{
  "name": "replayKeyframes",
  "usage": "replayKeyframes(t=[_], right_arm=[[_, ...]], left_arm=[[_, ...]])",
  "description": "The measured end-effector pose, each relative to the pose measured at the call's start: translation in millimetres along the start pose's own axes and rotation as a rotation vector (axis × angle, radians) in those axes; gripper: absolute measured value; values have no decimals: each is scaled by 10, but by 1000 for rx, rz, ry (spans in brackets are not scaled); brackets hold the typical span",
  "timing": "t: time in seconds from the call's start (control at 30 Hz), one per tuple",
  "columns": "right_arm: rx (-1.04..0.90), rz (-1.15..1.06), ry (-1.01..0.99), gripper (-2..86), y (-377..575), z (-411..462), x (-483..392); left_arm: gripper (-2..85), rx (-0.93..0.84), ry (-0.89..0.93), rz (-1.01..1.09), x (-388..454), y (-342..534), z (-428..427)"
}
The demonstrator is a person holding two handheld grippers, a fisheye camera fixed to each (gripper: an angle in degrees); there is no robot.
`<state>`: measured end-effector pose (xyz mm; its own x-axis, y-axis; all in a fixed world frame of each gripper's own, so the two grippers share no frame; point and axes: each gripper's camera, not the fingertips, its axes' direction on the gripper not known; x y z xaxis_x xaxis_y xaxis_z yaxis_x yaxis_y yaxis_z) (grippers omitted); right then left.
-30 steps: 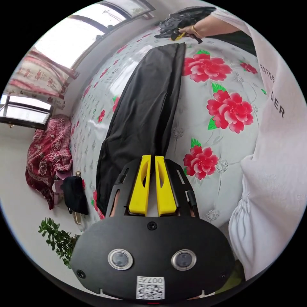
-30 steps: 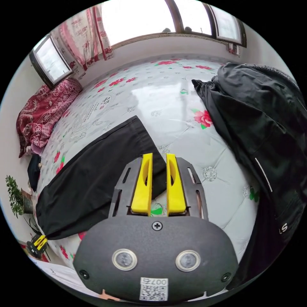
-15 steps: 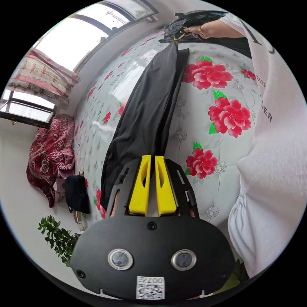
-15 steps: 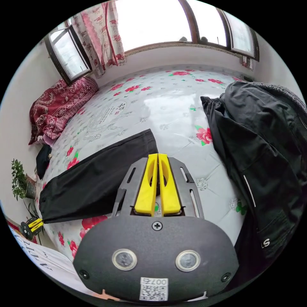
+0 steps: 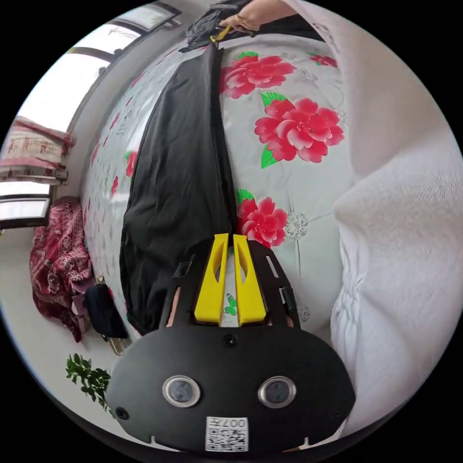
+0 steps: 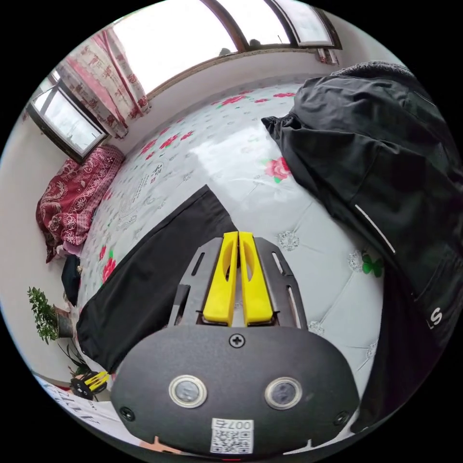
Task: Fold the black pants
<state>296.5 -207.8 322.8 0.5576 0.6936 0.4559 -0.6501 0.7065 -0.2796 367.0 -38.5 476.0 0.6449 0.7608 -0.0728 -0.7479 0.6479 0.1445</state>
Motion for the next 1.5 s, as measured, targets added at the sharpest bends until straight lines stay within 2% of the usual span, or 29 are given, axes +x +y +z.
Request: replayKeyframes(t=[0.1, 0.23, 0.33, 0.4, 0.43, 0.6, 0.73, 0.83, 0.93, 1.13, 1.2, 1.3, 1.4, 1.5], right_arm=[[-59, 112, -15, 28, 39, 40, 301], [32, 240, -180, 54, 368, -233, 665], [73, 373, -346, 76, 830, -284, 963], [178, 420, -459, 83, 1103, -325, 1108], [193, 429, -465, 83, 1129, -329, 1132], [204, 466, -496, 71, 943, -135, 1183], [149, 559, -501, 29, 842, 16, 1258], [100, 586, -619, 7, 791, 19, 1301], [106, 394, -586, 0, 624, -292, 902], [1, -338, -532, -2, 484, -841, -1043], [-102, -625, -529, -2, 816, -790, -1927], [-264, -873, -557, -2, 1490, -423, -2801], [-461, -974, -581, -2, 2249, 232, -3373], [-705, -945, -537, -2, 2859, 1018, -3617]], left_arm=[[12, 0, 69, -79, -365, 36, -27], [37, -2, 193, -274, -875, 186, -203], [50, 31, 368, -571, -1364, 565, -424], [51, 79, 458, -848, -1753, 1044, -535], [51, 81, 460, -920, -1850, 1178, -543], [60, 86, 477, -1612, -2555, 2539, -279], [90, 150, 517, -1820, -2831, 3068, -127], [116, 183, 549, -1905, -3021, 3371, -68], [123, 251, 562, -1989, -3127, 3682, -80], [130, 323, 579, -1986, -3407, 4052, -108], [134, 346, 575, -1971, -3501, 4154, -132], [129, 377, 571, -1980, -3533, 4307, -144], [127, 420, 566, -1987, -3498, 4455, -176], [126, 470, 575, -1991, -3440, 4614, -199]])
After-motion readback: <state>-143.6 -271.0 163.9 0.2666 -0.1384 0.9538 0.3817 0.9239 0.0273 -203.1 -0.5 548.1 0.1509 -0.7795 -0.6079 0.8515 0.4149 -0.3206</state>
